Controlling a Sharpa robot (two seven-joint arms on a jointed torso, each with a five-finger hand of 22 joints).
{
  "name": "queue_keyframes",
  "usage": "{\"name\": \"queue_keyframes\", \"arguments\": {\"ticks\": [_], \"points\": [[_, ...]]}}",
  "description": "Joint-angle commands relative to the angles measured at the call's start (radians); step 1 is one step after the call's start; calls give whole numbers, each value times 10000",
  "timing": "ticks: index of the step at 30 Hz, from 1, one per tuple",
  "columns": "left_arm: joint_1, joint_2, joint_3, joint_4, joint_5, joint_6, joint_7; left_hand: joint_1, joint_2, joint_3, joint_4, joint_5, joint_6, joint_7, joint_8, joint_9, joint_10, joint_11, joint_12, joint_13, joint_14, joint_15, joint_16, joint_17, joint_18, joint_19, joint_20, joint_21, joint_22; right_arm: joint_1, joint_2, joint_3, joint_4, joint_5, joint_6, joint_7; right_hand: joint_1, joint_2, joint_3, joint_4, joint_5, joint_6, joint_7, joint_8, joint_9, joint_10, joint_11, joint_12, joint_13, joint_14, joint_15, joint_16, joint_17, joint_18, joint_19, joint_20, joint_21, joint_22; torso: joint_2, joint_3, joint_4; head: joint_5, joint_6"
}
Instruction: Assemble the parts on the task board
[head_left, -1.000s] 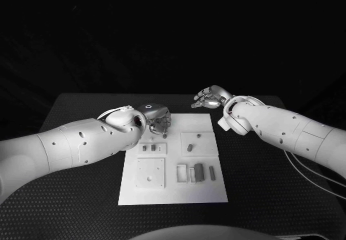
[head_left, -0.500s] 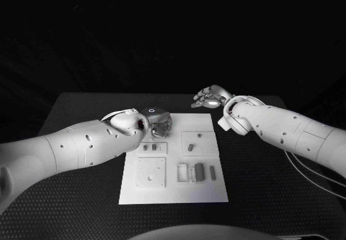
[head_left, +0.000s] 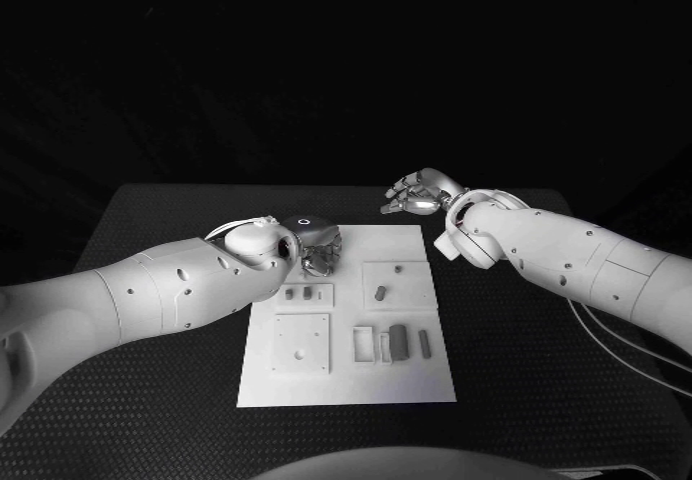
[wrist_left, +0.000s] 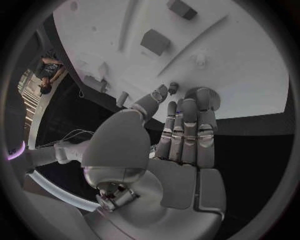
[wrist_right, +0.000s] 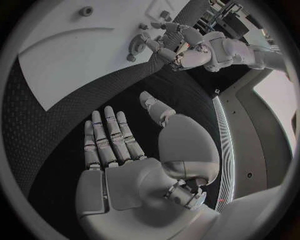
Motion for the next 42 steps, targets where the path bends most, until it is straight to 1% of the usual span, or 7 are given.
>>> {"name": "queue_keyframes", "arguments": {"ticks": [1,6,9,14,18,29,42], "points": [[-13,78,6,-52,-170,315,-110,25,-10,68,24,-6,-40,47,-32,-20,-79,102,-34,-14,2,46,43,8,552,19,90,4,130,-3,16,4,24,5,50,104,-88,-45,-9,42,-9,-31,473,-13,-13,69,29,-47,-6,29,9,-1,-16,-114,95,5,-42,47,-2,6,1,-3,-20],[-71,133,7,-205,-170,87,-53,-6,9,79,21,-24,-52,39,-42,-42,-36,96,-63,-33,26,40,82,19,570,46,86,23,165,-3,32,4,38,6,49,105,-85,-45,-7,41,-9,-34,480,-14,-16,69,33,-52,-6,29,9,-1,-17,-112,101,4,-45,50,-6,5,1,1,-38],[-92,143,7,-249,-170,111,-42,-5,16,89,21,-23,-50,38,-42,-49,-24,95,-74,-41,40,39,99,24,578,61,85,33,177,-3,36,4,53,6,50,106,-81,-45,-5,39,-9,-35,483,-15,-17,70,34,-54,-6,30,9,0,-18,-110,103,3,-47,52,-8,2,-4,-5,-57],[-101,162,8,-270,-170,158,-55,16,69,146,18,-23,-21,46,-32,-72,202,38,-25,-22,82,-12,166,43,596,112,63,74,214,-3,46,4,51,6,47,108,-79,-46,-4,37,-9,-36,486,-15,-19,71,35,-57,-6,30,9,-1,-19,-109,106,3,-50,54,-17,8,-7,-7,-53],[-113,188,8,-269,-170,226,-37,36,102,185,16,-26,50,60,2,-90,436,-40,26,14,180,-87,313,97,600,229,4,178,248,-3,50,4,50,6,53,105,-78,-46,-4,37,-9,-36,487,-14,-20,71,36,-59,-6,29,9,-1,-20,-108,107,4,-52,56,-14,0,1,-9,-68],[-184,214,9,-270,-194,368,-28,91,179,225,12,-25,247,31,94,-115,814,-173,82,103,320,-215,594,183,574,375,-120,436,261,-3,59,4,44,6,69,93,-80,-47,-4,37,-10,-38,489,-14,-22,72,37,-63,-6,28,10,-2,-22,-108,110,5,-57,59,-13,-1,-3,-23,-94],[-275,314,11,-475,-220,333,-17,113,235,250,20,-23,281,20,101,-142,886,-202,48,129,389,-246,693,200,564,435,-169,567,259,-3,66,4,52,6,76,91,-85,-45,-5,41,-10,-40,490,-14,-26,73,38,-71,-6,26,11,-3,-25,-107,114,7,-67,64,-7,2,-3,-45,-110]]}}
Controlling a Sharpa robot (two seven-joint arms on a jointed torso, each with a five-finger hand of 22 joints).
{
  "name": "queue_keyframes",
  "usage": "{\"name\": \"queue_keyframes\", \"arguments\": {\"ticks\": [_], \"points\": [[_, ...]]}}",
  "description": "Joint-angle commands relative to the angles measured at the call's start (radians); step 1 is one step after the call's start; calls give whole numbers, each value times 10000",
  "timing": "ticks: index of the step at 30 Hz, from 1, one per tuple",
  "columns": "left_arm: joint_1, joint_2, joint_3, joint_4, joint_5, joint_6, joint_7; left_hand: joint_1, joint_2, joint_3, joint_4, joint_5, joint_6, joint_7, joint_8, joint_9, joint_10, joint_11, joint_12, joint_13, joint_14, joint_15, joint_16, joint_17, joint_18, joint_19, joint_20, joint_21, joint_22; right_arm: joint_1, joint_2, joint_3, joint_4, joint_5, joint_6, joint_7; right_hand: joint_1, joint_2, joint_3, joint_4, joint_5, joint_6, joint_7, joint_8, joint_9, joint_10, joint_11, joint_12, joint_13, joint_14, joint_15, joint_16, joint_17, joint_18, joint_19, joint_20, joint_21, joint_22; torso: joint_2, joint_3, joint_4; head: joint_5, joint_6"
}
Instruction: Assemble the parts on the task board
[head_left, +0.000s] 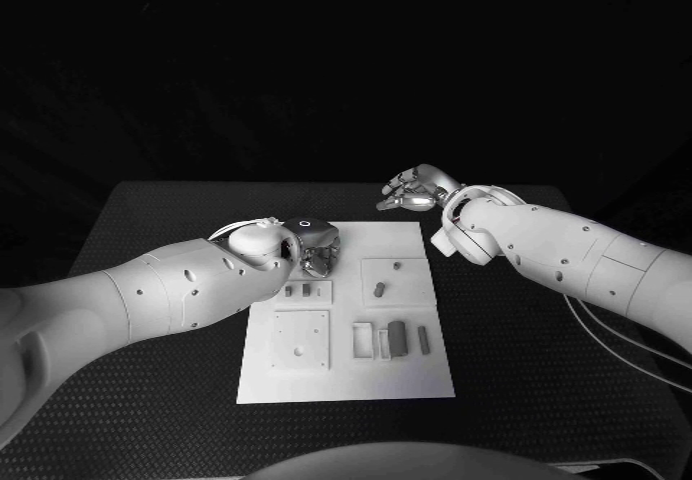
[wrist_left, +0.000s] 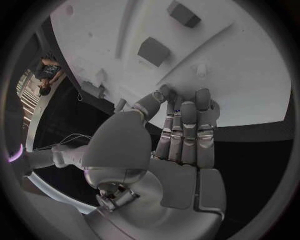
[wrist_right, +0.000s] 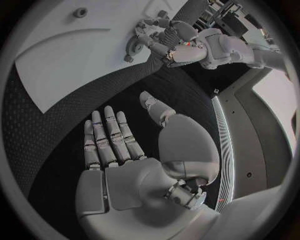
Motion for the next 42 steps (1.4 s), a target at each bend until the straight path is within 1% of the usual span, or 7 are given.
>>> {"name": "queue_keyframes", "arguments": {"ticks": [1,7,12,17,23,29,42], "points": [[-56,45,-11,-44,-80,122,22,-25,111,66,-7,-24,62,-13,33,-18,88,-18,-54,-21,64,9,70,12,502,57,-7,75,264,-3,12,4,15,-12,75,89,-86,-45,-5,42,-10,-40,490,-14,-10,37,2,-47,-6,27,13,-3,-14,-108,45,9,-69,68,8,4,-6,-1,1],[-70,86,-11,-138,-80,156,8,-69,182,81,7,-24,65,-10,30,-30,99,-18,-75,-15,70,9,84,8,494,57,-11,107,260,-3,18,4,19,-11,76,86,-88,-44,-5,44,-10,-40,490,-13,-12,38,2,-51,-6,26,14,-4,-16,-108,46,9,-73,70,5,3,-5,-8,-13],[-149,129,-11,-169,-80,256,-1,-99,239,105,5,-23,93,-20,42,-35,129,-24,-83,-5,67,3,90,1,490,46,-17,130,258,-3,29,4,16,-11,82,87,-89,-43,-4,45,-10,-41,489,-13,-13,38,3,-54,-6,26,14,-4,-17,-106,50,9,-77,72,1,8,-4,-10,-15],[-208,149,-9,-156,-82,372,-16,-105,287,138,-7,-23,153,-48,73,-36,209,-49,-79,18,89,-20,109,-7,491,50,-36,175,258,-3,29,4,25,-10,86,88,-91,-42,-4,47,-10,-41,489,-12,-15,40,3,-57,-6,27,14,-4,-18,-105,53,10,-80,74,4,-3,2,-26,-35],[-213,125,-9,-163,-86,800,-140,-65,367,229,-12,-23,244,-90,119,-40,330,-94,-93,48,200,-66,165,-15,492,93,-77,261,254,-3,40,4,22,-9,98,89,-93,-41,-4,50,-10,-41,489,-12,-16,41,3,-60,-6,27,14,-4,-19,-104,57,10,-83,77,1,1,-5,-36,-54],[-213,88,-10,-152,-87,1039,-184,45,427,415,-12,-37,279,-101,131,-56,416,-118,-139,51,299,-91,189,-40,489,125,-103,321,247,-3,39,4,35,-8,102,89,-96,-42,-5,52,-10,-41,489,-11,-17,42,3,-62,-6,27,14,-4,-20,-103,59,11,-87,78,-7,-2,16,-54,-83],[-216,10,-11,-135,-110,686,-126,206,581,869,-17,-45,355,-116,174,-82,774,-237,-194,91,618,-211,290,-72,496,331,-208,536,247,-3,32,4,23,5,92,98,-105,-41,-7,59,-10,-41,490,-10,-20,45,4,-67,-5,28,15,-3,-22,-102,64,12,-94,82,-6,-5,7,-50,-84]]}}
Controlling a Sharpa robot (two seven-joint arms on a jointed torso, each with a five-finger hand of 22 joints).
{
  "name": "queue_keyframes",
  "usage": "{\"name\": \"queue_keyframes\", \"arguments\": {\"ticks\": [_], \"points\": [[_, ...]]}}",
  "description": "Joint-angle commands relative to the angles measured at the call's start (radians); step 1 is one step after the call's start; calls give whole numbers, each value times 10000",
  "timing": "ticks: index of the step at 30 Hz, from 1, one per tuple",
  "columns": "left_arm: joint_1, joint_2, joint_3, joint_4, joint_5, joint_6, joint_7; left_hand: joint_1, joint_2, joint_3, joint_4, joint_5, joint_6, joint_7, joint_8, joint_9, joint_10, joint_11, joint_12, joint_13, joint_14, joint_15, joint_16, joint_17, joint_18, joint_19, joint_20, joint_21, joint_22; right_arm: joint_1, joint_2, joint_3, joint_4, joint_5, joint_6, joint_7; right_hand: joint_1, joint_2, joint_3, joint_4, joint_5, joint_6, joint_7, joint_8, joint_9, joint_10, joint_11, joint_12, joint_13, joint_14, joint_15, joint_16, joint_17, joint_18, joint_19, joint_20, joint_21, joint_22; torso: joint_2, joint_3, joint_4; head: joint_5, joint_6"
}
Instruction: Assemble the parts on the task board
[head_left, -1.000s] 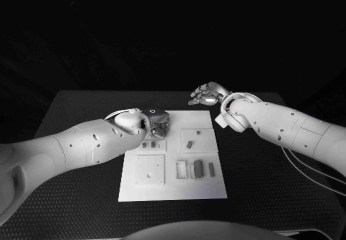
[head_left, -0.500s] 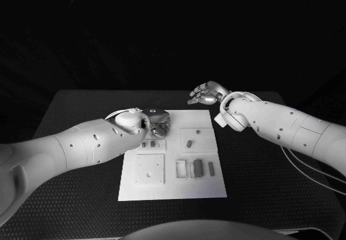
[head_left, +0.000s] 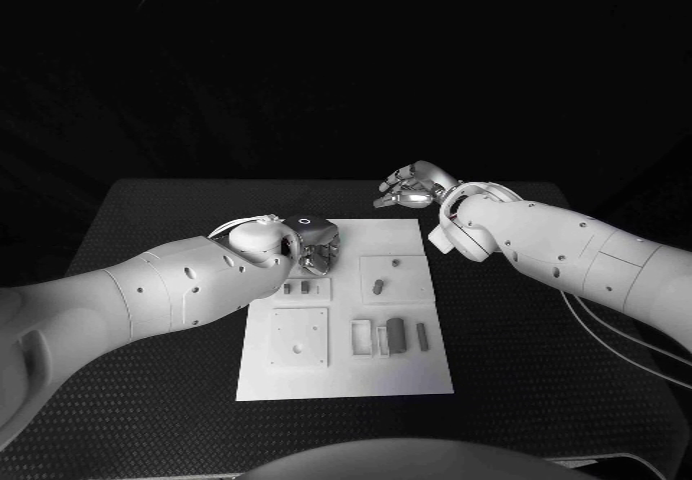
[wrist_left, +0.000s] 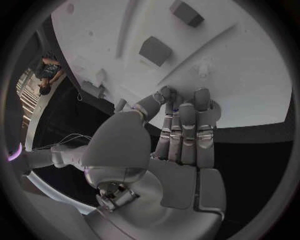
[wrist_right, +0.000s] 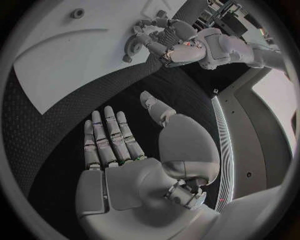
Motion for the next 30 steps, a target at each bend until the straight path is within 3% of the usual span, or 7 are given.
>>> {"name": "queue_keyframes", "arguments": {"ticks": [1,13,18,25,30], "points": [[-149,-67,-105,-46,-87,439,-83,113,131,141,3,11,102,7,51,-9,125,-3,63,50,94,-28,45,-12,496,62,-18,37,239,-3,-2,4,13,-3,89,99,-65,0,-8,59,-10,-41,490,-9,-13,46,4,-54,-5,29,15,-3,-10,-102,65,12,-55,84,-2,-4,5,2,-2],[-185,-265,-102,30,30,-727,415,128,230,521,-2,4,485,-168,289,100,644,-207,89,173,534,-233,232,37,496,460,-208,321,238,-3,-23,4,38,0,75,107,-70,0,-8,65,-10,-41,491,-8,-16,48,5,-59,-5,31,15,-2,-12,-100,70,13,-62,88,0,11,-5,26,31],[-229,-437,-92,107,568,-1262,615,107,237,558,0,2,519,-187,310,117,700,-230,81,190,583,-258,245,41,491,503,-232,353,235,-3,-27,4,48,7,84,111,-73,0,-9,68,-10,-40,492,-7,-17,50,5,-61,-5,31,14,-2,-13,-99,72,13,-66,89,-1,6,1,45,30],[-268,-657,11,229,1179,-1726,809,103,245,585,-2,3,526,-192,314,122,709,-237,68,194,591,-267,241,40,488,514,-241,361,232,-3,-42,4,51,8,74,113,-77,0,-9,72,-10,-40,493,-6,-19,53,6,-63,-4,32,14,-2,-14,-98,75,13,-71,92,3,-1,-2,28,54],[-268,-768,231,400,1403,-2016,1023,102,241,606,-5,4,533,-197,319,127,723,-244,61,199,600,-276,240,40,487,525,-250,370,231,-3,-60,4,55,9,73,113,-79,1,-9,74,-10,-40,493,-6,-20,55,7,-66,-4,33,14,-1,-15,-97,77,13,-74,94,-7,5,5,43,61]]}}
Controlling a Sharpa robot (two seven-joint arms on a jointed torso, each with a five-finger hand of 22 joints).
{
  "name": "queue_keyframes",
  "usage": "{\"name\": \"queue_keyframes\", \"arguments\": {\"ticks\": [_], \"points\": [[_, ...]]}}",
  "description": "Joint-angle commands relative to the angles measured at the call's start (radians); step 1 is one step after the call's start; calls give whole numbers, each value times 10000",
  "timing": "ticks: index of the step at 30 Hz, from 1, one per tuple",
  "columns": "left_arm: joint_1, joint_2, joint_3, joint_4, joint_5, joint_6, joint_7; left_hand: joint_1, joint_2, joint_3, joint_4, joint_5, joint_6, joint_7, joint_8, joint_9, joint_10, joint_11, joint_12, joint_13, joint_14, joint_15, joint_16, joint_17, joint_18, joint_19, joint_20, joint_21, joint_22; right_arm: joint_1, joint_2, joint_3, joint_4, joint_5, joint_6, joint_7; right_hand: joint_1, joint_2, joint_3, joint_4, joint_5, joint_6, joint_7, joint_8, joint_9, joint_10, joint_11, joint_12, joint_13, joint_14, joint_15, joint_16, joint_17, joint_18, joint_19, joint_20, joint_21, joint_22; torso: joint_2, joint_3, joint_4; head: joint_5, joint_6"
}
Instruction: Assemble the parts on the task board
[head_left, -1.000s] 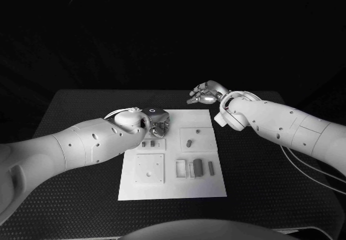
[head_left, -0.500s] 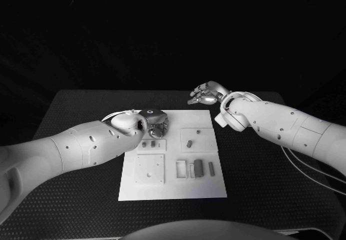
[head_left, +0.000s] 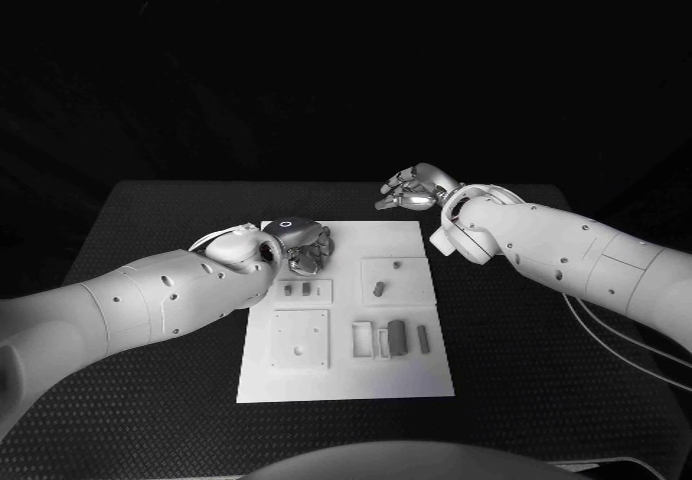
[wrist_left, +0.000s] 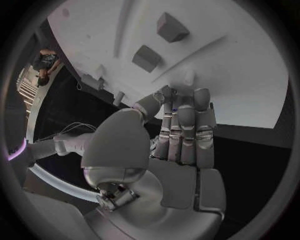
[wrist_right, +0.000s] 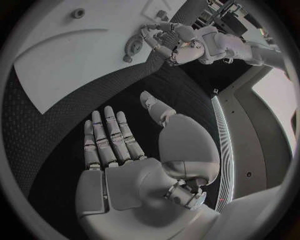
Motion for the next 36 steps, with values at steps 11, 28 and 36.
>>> {"name": "queue_keyframes", "arguments": {"ticks": [11,28,36], "points": [[17,-478,563,760,903,-379,308,68,136,100,-2,38,77,-27,68,18,313,144,26,201,231,-155,26,7,607,96,-26,67,234,-3,-46,4,26,-4,76,96,-79,-1,-9,75,-10,-39,493,-4,-15,57,7,-71,-4,34,13,-1,-18,-95,80,13,-41,99,-9,3,13,18,30],[19,-1278,636,1113,866,-17,130,63,130,139,-3,83,79,-30,70,25,328,139,2,209,246,-160,17,2,599,105,-38,80,233,-3,-91,4,34,0,74,92,-77,-4,-7,76,-10,-39,491,-2,-19,62,6,-79,-3,34,13,-1,-22,-93,85,13,-55,105,-14,-7,32,60,56],[-12,-1237,599,930,549,146,103,64,128,147,-4,87,78,-31,70,27,331,139,-4,211,249,-161,15,1,597,105,-41,82,233,-3,-84,4,29,1,73,95,-77,-7,-7,76,-10,-40,491,-1,-21,64,5,-82,-3,34,13,-1,-23,-92,86,13,-61,108,6,-16,0,84,65]]}}
